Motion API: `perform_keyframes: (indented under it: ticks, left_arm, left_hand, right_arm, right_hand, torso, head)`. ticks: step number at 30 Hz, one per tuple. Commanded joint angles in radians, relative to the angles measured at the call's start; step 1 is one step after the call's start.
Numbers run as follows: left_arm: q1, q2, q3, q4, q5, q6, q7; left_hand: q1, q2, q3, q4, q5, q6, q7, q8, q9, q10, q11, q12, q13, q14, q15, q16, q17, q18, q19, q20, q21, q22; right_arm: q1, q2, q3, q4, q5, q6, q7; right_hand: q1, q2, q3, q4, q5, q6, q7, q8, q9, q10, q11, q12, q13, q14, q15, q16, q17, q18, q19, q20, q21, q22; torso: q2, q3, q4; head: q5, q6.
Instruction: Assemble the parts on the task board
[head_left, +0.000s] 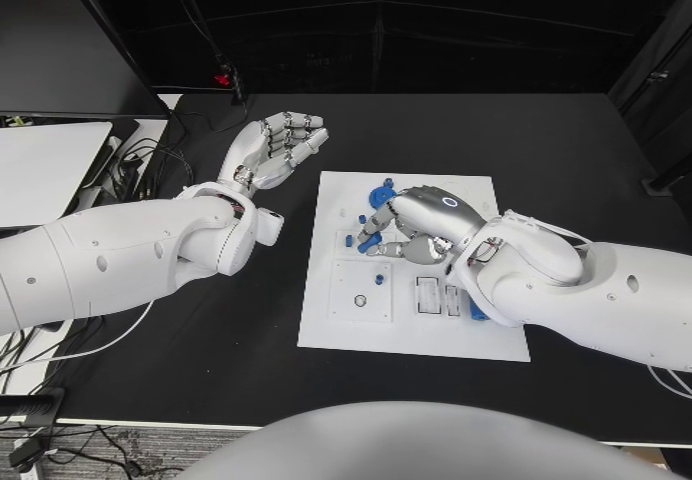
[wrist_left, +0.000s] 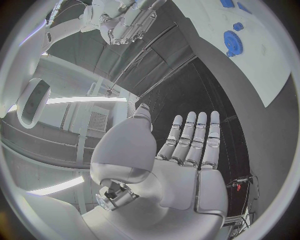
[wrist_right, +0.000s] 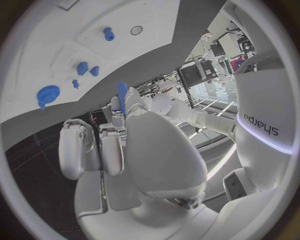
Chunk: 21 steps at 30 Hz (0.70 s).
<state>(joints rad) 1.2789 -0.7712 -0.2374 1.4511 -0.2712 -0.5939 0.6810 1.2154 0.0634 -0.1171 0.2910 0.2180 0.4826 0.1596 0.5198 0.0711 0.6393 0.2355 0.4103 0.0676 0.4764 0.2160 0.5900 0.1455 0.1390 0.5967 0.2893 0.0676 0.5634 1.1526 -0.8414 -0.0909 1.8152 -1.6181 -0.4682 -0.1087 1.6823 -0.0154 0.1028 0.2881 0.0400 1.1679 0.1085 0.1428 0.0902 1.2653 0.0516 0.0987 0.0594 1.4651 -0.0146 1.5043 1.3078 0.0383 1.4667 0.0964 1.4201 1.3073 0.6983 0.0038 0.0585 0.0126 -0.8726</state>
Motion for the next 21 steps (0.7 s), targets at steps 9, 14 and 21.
perform_keyframes:
  ticks: [9,14,21]
  left_arm:
    - [0.001,-0.001,0.001,0.005,0.001,0.003,0.038]
    - [0.002,-0.001,0.001,0.005,0.001,0.003,0.037]
    - [0.002,0.000,0.001,0.004,0.001,0.004,0.037]
  left_hand:
    - [-0.002,0.009,-0.005,0.000,0.006,-0.003,0.117,0.003,-0.001,-0.008,-0.001,0.006,-0.001,-0.007,0.001,0.003,-0.001,-0.003,0.008,-0.001,0.002,-0.001]
    - [-0.002,0.009,-0.005,0.000,0.006,-0.003,0.117,0.003,-0.001,-0.008,-0.001,0.006,-0.001,-0.007,0.001,0.003,-0.001,-0.003,0.008,-0.001,0.002,-0.001]
    - [-0.002,0.009,-0.005,0.000,0.006,-0.003,0.117,0.003,-0.001,-0.008,-0.001,0.006,-0.001,-0.007,0.001,0.003,-0.001,-0.003,0.008,-0.001,0.002,-0.001]
  right_arm:
    - [-0.032,0.054,-0.002,-0.019,-0.076,0.213,0.031]
    - [-0.053,0.070,-0.002,-0.030,-0.131,0.254,0.021]
    - [-0.064,0.082,-0.003,-0.040,-0.180,0.285,0.004]
  right_hand:
    - [0.013,0.010,0.006,0.001,0.007,0.001,0.005,-0.003,0.001,0.004,0.003,-0.010,0.001,0.082,-0.004,0.006,0.133,0.001,0.026,-0.009,-0.004,0.197]
    - [0.014,0.011,0.006,0.001,0.007,0.000,0.005,-0.003,0.000,0.004,0.004,-0.012,0.001,0.082,-0.003,0.007,0.135,0.002,0.026,-0.009,-0.005,0.197]
    - [0.018,0.013,0.008,-0.001,0.007,0.000,0.006,-0.005,0.000,0.003,0.004,-0.017,0.001,0.082,-0.002,0.007,0.136,0.002,0.025,-0.008,-0.006,0.197]
  torso:
    - [-0.001,-0.0014,-0.0028]
    - [-0.002,-0.0012,-0.0030]
    - [-0.001,-0.0008,-0.0031]
  head:
    - [0.012,0.000]
    - [0.008,0.000]
    - [0.005,0.000]
